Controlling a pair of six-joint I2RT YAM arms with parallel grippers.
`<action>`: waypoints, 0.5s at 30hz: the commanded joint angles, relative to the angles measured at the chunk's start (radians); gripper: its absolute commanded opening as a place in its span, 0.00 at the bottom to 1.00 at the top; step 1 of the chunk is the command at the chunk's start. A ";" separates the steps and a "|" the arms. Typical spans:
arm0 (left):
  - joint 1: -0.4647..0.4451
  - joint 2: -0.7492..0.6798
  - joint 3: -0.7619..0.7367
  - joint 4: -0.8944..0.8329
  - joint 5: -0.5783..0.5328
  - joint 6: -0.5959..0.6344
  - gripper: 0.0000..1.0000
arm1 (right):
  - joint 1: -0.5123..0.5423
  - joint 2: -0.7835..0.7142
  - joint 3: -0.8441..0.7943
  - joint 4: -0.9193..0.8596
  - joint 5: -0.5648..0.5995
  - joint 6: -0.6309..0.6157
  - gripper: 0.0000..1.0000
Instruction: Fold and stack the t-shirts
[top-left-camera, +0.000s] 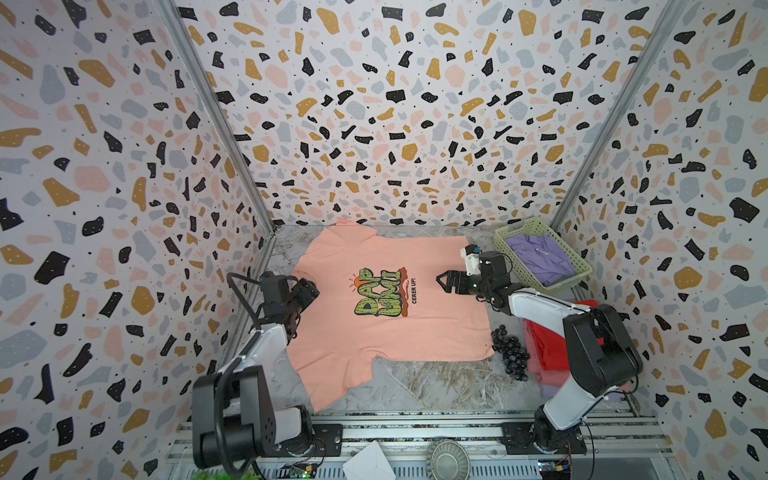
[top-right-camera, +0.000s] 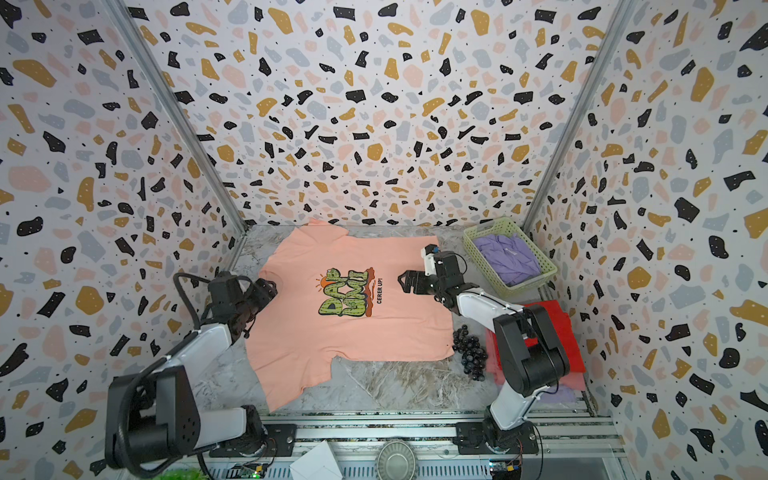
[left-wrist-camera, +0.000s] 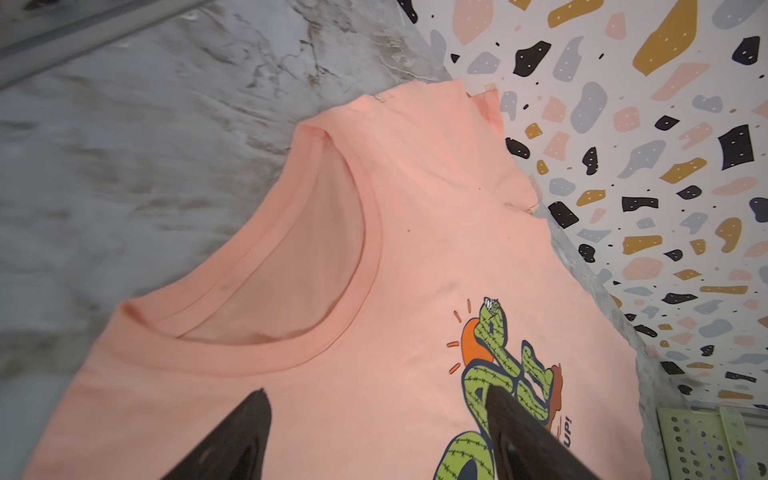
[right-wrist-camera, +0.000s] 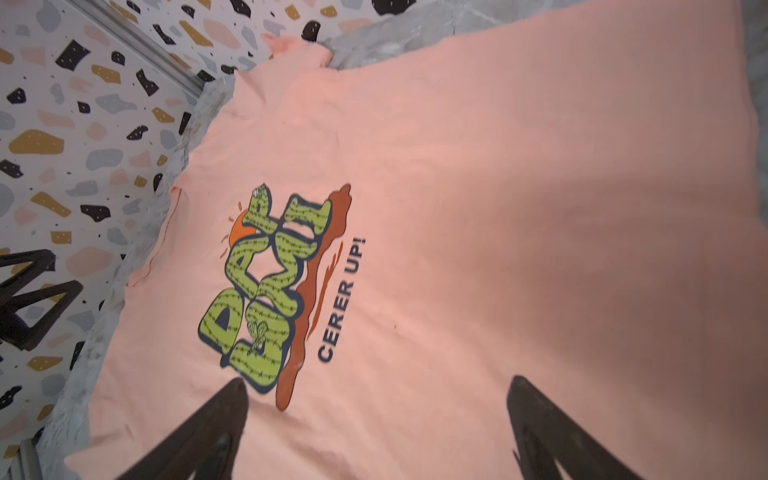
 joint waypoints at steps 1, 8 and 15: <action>-0.027 0.157 0.135 0.123 0.068 0.011 0.82 | -0.028 0.105 0.101 0.005 0.012 -0.018 0.97; -0.062 0.502 0.461 0.147 0.079 -0.026 0.87 | -0.046 0.288 0.327 0.005 0.030 -0.039 0.99; -0.073 0.685 0.670 0.027 0.042 0.004 0.88 | -0.054 0.430 0.459 -0.035 0.006 -0.033 0.99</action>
